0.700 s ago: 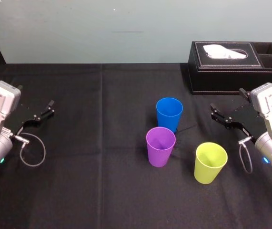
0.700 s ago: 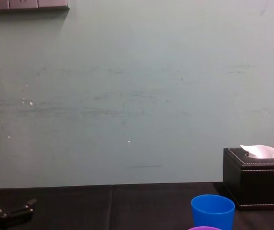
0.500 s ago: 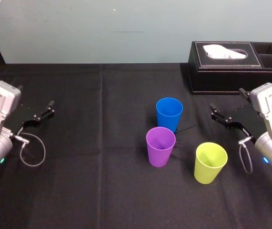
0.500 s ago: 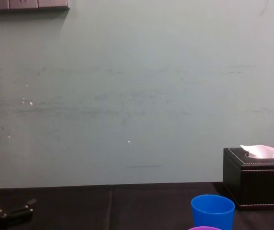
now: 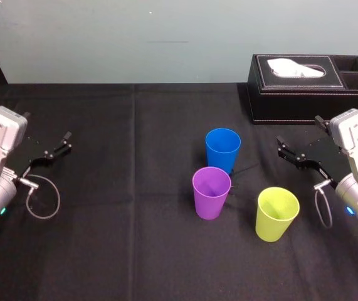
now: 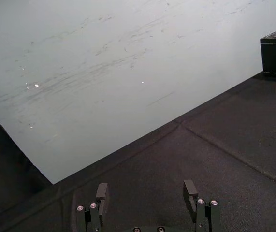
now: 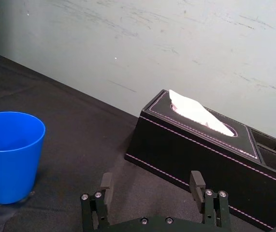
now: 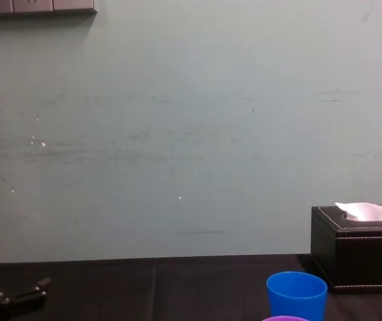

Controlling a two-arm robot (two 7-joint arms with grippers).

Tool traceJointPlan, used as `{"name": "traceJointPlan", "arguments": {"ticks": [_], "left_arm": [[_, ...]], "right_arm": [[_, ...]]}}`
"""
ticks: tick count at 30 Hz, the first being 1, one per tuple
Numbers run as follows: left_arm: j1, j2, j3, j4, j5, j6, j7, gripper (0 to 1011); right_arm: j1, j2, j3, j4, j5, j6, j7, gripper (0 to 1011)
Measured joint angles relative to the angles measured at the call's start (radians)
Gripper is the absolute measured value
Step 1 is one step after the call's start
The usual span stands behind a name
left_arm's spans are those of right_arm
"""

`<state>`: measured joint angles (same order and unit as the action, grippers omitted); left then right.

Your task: Stack the three plastic cups sequentially using one hand.

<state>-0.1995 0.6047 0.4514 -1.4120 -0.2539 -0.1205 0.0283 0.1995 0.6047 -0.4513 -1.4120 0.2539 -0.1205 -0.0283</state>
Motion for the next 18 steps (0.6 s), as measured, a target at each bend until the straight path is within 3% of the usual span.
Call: {"name": "traceJointPlan", "arguments": {"ticks": [18], "left_arm": [[0.0,0.0,0.0,0.0,0.0,0.0,0.0,1011]], "right_arm": [[0.0,0.0,0.0,0.0,0.0,0.0,0.0,1000]]}}
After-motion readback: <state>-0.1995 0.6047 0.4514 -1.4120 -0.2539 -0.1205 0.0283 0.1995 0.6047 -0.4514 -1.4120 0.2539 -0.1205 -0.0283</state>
